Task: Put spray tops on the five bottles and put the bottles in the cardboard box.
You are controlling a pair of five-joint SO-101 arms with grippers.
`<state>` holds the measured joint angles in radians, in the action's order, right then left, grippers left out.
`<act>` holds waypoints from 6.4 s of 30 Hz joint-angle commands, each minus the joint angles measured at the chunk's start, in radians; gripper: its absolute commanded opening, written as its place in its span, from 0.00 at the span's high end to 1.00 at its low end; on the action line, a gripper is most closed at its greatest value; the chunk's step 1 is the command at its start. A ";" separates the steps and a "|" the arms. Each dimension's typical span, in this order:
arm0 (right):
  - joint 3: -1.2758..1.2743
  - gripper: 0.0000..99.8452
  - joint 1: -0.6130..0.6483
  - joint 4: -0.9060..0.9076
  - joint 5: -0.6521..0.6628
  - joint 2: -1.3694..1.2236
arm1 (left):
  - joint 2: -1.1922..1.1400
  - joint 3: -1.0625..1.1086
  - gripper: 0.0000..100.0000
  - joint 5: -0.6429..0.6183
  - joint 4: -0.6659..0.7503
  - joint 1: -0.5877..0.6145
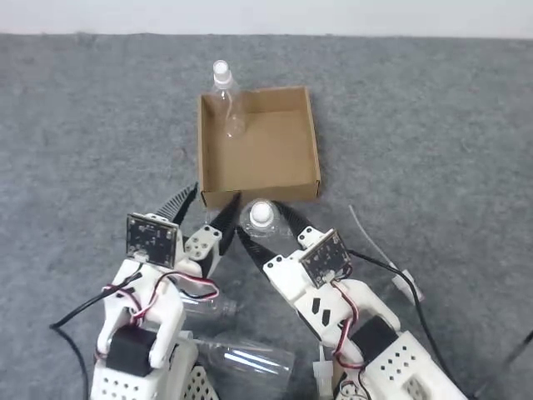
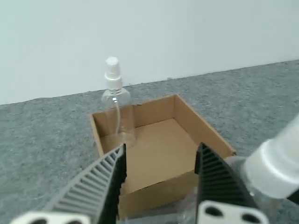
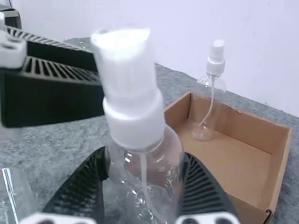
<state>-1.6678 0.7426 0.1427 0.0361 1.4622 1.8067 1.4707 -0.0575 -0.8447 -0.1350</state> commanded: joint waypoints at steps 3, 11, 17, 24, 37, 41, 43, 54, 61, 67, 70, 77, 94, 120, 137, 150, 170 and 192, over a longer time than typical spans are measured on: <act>-0.021 0.99 -0.056 0.004 -0.006 0.030 | 0.021 -0.073 0.78 0.002 0.002 0.063; -0.021 0.99 -0.067 0.004 -0.006 0.024 | 0.021 -0.073 0.78 0.012 -0.008 0.072; -0.021 0.99 -0.067 0.004 -0.008 0.024 | 0.021 -0.070 0.78 0.011 -0.051 0.201; -0.021 0.99 -0.067 0.004 -0.008 0.021 | 0.021 -0.042 0.77 0.005 -0.057 0.328; -0.021 0.99 -0.059 0.053 -0.008 0.031 | 0.021 0.177 0.77 0.006 0.107 0.417; -0.021 0.99 -0.036 0.059 0.000 0.031 | 0.021 0.180 0.77 0.005 0.106 0.414; -0.012 0.99 -0.035 0.062 0.000 0.031 | 0.021 0.182 0.77 0.005 0.106 0.416; 0.235 0.99 -0.038 0.351 -0.006 0.021 | 0.021 0.183 0.77 0.009 0.104 0.416; 0.364 0.99 -0.039 0.427 0.000 0.019 | 0.021 0.183 0.77 0.009 0.104 0.416; 0.480 0.99 -0.035 0.455 -0.002 0.016 | 0.021 0.183 0.77 0.009 0.104 0.416; 0.552 0.99 -0.022 0.450 -0.005 -0.038 | 0.021 0.183 0.77 0.011 0.106 0.416; 0.695 0.99 -0.007 0.409 -0.008 -0.298 | 0.021 0.185 0.77 0.011 0.107 0.416; 0.822 0.99 -0.012 0.004 -0.008 -0.771 | 0.021 0.191 0.77 0.012 0.114 0.417; 1.143 0.99 -0.111 -0.285 -0.005 -1.386 | 0.021 0.171 0.77 0.005 0.112 0.529; 1.145 0.99 -0.153 -0.526 -0.008 -1.624 | 0.021 0.171 0.77 0.005 0.109 0.523; 1.298 0.99 -0.154 -0.578 -0.008 -1.854 | 0.021 0.171 0.77 0.003 0.107 0.522; 1.392 0.94 -0.156 -0.572 -0.006 -1.971 | 0.021 0.171 0.77 0.003 0.106 0.522; 1.376 0.75 -0.156 -0.570 -0.006 -1.971 | 0.021 0.173 0.77 0.003 0.106 0.523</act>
<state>-0.3207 0.6030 -0.4173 0.0345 -0.5171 1.8067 1.6778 -0.0545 -0.7679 0.3882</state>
